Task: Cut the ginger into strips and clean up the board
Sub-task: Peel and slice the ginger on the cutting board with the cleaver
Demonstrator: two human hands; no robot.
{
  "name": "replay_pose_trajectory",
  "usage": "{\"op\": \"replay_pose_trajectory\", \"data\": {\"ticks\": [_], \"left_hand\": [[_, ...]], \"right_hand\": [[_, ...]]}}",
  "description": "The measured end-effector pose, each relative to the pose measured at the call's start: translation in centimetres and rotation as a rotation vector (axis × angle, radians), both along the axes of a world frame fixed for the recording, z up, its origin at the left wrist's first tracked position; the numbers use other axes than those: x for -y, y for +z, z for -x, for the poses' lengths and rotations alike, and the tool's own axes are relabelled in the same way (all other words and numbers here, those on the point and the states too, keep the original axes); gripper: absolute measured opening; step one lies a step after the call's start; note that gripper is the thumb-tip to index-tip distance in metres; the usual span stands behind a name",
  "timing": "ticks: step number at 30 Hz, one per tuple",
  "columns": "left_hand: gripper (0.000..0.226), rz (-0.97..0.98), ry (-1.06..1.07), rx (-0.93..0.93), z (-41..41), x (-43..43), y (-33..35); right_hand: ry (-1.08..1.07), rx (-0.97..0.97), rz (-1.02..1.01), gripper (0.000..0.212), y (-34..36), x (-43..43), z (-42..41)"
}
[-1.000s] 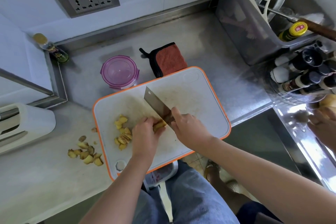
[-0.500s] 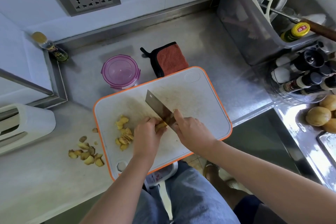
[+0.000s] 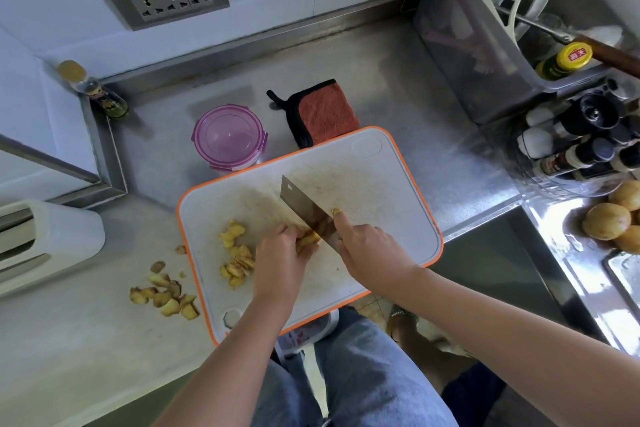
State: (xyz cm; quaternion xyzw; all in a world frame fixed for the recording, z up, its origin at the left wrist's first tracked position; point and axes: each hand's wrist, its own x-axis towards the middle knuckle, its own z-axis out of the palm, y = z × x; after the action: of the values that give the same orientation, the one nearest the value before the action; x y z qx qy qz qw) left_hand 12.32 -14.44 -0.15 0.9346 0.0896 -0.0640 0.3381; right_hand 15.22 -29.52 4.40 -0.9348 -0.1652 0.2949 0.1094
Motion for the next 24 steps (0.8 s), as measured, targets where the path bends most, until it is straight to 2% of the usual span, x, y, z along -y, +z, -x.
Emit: {"op": "replay_pose_trajectory", "data": {"ticks": [4,13,24], "left_hand": [[0.020,-0.006,-0.013,-0.004,-0.2,-0.1,0.0],[0.021,-0.049,-0.035,-0.014,-0.3,0.1,-0.2],[0.016,-0.059,-0.046,-0.007,-0.3,0.0,-0.8]], "right_hand": [[0.025,-0.038,0.031,0.043,0.1,0.3,0.1],[0.019,-0.027,0.041,0.044,-0.9,-0.3,-0.3],[0.030,0.039,0.021,0.028,-2.5,-2.2,-0.9]]}}
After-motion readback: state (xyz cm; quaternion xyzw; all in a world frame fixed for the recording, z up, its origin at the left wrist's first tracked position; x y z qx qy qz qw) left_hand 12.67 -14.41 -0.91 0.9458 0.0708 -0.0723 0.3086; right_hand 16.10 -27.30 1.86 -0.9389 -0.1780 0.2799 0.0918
